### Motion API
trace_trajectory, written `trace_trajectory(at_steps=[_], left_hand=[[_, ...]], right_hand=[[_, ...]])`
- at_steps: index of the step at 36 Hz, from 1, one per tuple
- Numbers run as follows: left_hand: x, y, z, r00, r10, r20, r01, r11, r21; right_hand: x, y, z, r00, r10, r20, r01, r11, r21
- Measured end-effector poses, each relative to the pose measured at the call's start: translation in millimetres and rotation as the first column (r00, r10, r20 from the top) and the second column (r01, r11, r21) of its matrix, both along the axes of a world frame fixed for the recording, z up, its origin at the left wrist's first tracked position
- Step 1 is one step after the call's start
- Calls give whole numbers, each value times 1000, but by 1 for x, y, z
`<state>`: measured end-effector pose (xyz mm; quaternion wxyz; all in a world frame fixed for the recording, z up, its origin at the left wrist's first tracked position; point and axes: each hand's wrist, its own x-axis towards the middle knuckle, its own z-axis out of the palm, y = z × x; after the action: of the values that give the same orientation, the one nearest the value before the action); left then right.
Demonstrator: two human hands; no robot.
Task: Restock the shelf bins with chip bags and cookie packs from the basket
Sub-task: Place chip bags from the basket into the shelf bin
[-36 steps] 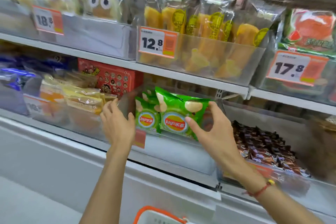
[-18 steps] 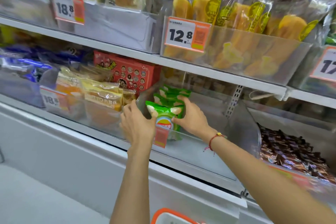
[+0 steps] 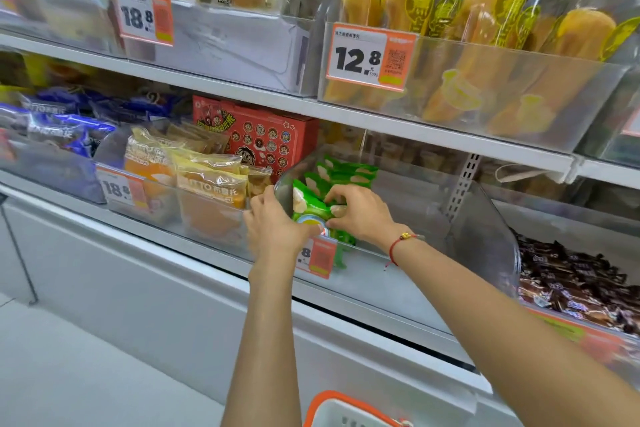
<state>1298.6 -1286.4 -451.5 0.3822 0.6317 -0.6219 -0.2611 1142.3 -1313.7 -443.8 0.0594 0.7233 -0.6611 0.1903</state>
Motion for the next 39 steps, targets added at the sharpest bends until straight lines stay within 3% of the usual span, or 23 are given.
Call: trace_trajectory(at_steps=[3, 9, 12, 15, 19, 22, 26, 29, 33, 35, 39], left_hand=[[-2, 2, 1, 1000, 10, -2, -10, 1000, 9], [-8, 8, 0, 997, 76, -32, -77, 996, -36], [-14, 16, 1, 978, 191, -81, -202, 968, -148], [-23, 34, 5, 956, 252, -150, -285, 920, -268], [-37, 59, 6, 986, 84, -142, -116, 965, -236], [-47, 71, -4, 990, -119, 79, 121, 992, -32], [-62, 77, -43, 854, -394, 339, 306, 908, 286], [-63, 85, -81, 711, -623, 327, 378, 730, 569], [-57, 96, -127, 456, -851, 260, 345, 438, 830], [-59, 101, -141, 369, -902, 226, 284, 341, 896], [-69, 109, -153, 203, -903, 377, 241, 420, 875]], right_hand=[[0, -2, 6, 999, 28, -25, -26, 997, 70], [-15, 2, 9, 992, 83, 100, -100, 978, 181], [-23, 14, 6, 988, 76, 138, -92, 989, 115], [-23, 45, 6, 975, 119, 190, -108, 992, -68], [-20, 103, -6, 955, 177, 237, -93, 941, -326], [-26, 144, -34, 946, 165, 280, -58, 934, -353], [-37, 188, -98, 912, 77, 402, -1, 983, -185], [-47, 212, -148, 928, -34, 370, 9, 998, 69], [-51, 231, -194, 914, -189, 358, 0, 883, 469], [-49, 237, -207, 907, -232, 351, -37, 787, 616], [-46, 244, -222, 801, -351, 485, -163, 651, 741]])
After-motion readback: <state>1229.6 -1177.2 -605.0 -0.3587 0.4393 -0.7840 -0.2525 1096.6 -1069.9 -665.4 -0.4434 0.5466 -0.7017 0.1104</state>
